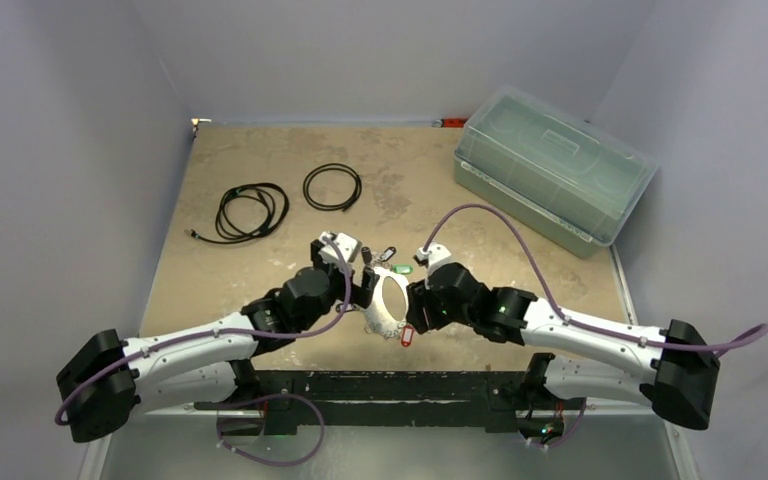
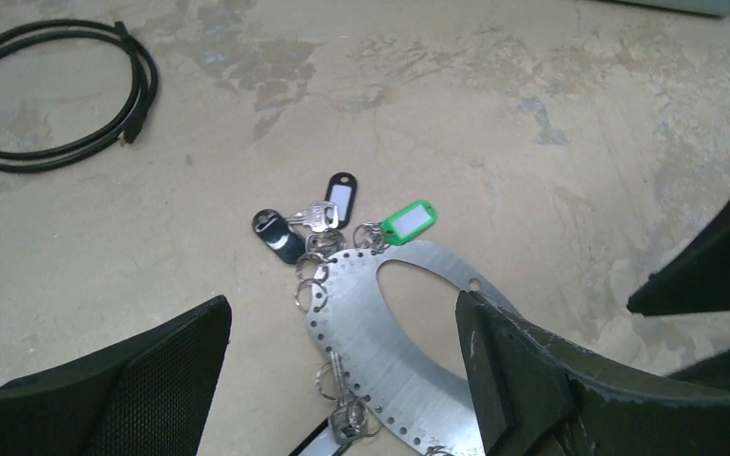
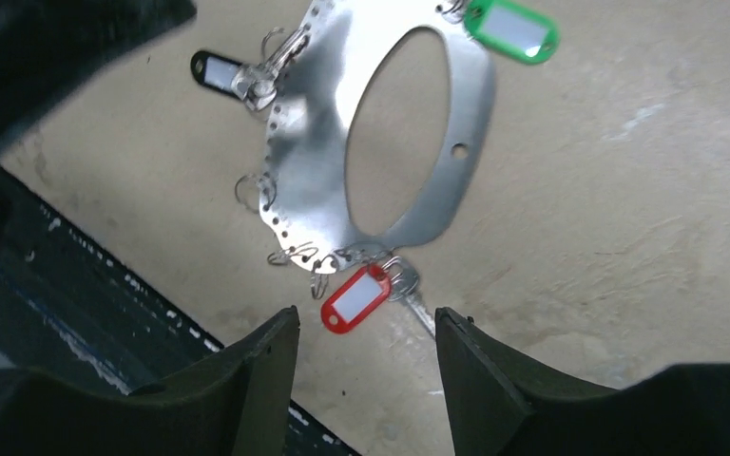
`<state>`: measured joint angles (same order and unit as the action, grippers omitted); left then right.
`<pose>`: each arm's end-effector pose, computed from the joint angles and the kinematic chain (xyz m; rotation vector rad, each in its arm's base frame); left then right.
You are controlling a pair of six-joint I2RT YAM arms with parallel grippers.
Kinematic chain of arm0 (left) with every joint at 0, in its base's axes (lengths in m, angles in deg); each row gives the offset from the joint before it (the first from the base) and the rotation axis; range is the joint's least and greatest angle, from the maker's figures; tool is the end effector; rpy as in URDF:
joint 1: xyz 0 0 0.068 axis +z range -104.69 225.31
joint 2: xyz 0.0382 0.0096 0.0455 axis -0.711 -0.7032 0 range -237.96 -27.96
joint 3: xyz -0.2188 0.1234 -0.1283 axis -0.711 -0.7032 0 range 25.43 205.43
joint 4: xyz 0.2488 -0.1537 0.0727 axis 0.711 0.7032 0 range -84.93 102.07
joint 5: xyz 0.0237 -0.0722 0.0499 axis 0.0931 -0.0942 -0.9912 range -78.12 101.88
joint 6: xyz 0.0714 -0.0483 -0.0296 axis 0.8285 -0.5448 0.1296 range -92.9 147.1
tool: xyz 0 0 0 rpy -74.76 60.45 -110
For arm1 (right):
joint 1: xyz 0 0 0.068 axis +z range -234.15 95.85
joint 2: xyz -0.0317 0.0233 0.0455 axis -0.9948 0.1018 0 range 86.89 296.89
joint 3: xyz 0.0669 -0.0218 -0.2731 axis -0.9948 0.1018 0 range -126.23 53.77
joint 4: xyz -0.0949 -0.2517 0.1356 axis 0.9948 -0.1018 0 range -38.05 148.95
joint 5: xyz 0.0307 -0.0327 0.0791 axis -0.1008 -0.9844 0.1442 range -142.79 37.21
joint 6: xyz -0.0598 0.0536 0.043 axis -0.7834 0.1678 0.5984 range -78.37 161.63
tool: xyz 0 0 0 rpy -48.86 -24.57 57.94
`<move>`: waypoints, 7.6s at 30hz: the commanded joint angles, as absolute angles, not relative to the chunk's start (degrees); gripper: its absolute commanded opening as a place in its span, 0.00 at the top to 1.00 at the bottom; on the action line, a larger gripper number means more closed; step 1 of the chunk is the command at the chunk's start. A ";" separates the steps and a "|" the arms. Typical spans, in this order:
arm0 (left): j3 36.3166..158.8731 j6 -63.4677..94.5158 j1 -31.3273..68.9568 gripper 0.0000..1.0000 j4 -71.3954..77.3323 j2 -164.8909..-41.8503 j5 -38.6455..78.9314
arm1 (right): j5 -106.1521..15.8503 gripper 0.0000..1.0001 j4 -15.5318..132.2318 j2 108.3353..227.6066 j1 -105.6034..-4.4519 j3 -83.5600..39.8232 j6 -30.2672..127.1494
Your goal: Put the keys on the keyring
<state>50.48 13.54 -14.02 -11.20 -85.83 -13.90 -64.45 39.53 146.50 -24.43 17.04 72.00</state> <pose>0.1783 -0.2312 0.1979 0.4238 1.8073 -0.4744 0.1570 0.2363 0.1895 -0.4945 2.3069 0.5676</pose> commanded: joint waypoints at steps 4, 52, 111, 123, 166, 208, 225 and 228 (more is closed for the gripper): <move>49.89 9.17 -5.30 0.15 -8.71 -79.99 3.08 | -53.73 0.40 46.81 153.95 -24.21 16.46 65.71; 67.35 21.96 -16.21 0.60 0.78 -115.27 17.25 | -80.13 0.12 39.73 127.19 -29.84 19.76 77.07; 57.83 25.83 -16.60 1.00 -13.29 -95.39 22.56 | -75.43 0.18 42.15 125.23 -29.84 15.84 72.56; 62.19 23.64 -16.56 1.00 -8.43 -85.19 23.51 | -63.91 0.22 50.89 116.91 -29.84 17.28 66.20; 74.96 39.25 -16.49 1.00 20.18 -66.22 34.81 | -23.32 0.53 78.50 131.42 -24.74 18.23 53.32; 74.40 38.03 -16.49 1.00 17.65 -63.86 34.08 | -31.20 0.52 68.95 129.90 -23.69 17.88 51.83; 73.94 37.05 -16.48 1.00 16.22 -65.02 34.82 | -30.44 0.46 71.65 132.82 -20.56 10.60 47.85; 73.87 36.73 -16.47 1.00 16.02 -65.14 34.95 | -30.69 0.52 72.06 133.82 -20.04 10.54 47.66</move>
<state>73.78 38.06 -16.36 21.02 -65.29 34.03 -30.73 70.15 132.71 -20.82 12.88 49.20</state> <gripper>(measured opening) 0.006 0.513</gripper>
